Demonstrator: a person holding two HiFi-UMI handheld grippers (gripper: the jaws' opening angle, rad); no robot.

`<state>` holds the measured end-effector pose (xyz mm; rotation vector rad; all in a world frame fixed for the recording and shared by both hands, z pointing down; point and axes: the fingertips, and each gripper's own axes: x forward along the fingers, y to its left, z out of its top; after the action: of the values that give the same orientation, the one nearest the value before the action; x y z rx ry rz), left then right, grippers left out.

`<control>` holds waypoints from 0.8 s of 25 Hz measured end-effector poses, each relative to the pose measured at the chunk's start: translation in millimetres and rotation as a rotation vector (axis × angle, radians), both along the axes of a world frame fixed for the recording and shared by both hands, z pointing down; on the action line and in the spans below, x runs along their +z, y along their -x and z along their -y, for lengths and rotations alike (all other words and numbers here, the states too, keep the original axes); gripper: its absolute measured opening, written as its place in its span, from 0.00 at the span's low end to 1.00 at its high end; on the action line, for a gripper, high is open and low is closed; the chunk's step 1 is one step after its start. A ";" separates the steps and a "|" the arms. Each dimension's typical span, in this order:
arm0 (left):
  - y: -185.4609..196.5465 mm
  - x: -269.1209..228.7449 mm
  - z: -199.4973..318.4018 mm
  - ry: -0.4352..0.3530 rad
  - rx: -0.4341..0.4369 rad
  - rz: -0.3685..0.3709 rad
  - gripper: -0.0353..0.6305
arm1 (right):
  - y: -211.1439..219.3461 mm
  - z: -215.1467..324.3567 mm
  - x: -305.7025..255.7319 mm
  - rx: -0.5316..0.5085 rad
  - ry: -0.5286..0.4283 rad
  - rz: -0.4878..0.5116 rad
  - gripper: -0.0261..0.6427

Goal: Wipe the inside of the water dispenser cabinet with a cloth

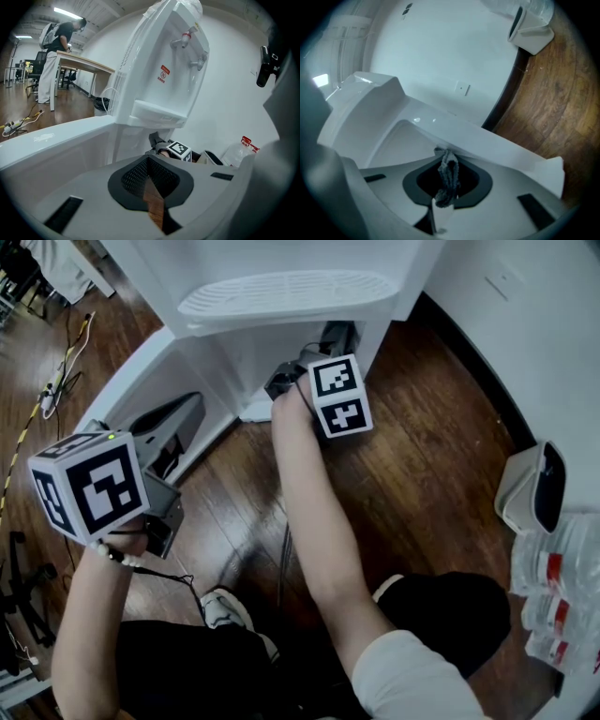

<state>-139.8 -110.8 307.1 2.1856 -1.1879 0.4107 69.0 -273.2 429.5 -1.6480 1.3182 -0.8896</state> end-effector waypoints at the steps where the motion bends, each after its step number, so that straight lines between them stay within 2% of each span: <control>1: -0.8 0.7 0.5 0.002 0.001 0.001 0.05 | 0.4 -0.2 8.5 0.000 0.019 0.010 0.11; 9: -0.8 7.3 2.7 0.016 0.000 -0.002 0.05 | 8.0 -3.4 72.8 -0.006 0.129 0.015 0.10; 16: 2.2 17.2 -0.9 0.053 -0.011 -0.040 0.05 | 0.3 -2.9 138.2 0.012 0.260 0.060 0.10; 20: -0.8 7.1 2.8 0.022 0.005 -0.009 0.05 | -1.8 -7.0 166.7 0.019 0.326 0.082 0.10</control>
<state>-139.0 -113.6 314.2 2.1699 -1.1683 0.4137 70.8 -266.2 596.2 -1.8448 1.1437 -1.1963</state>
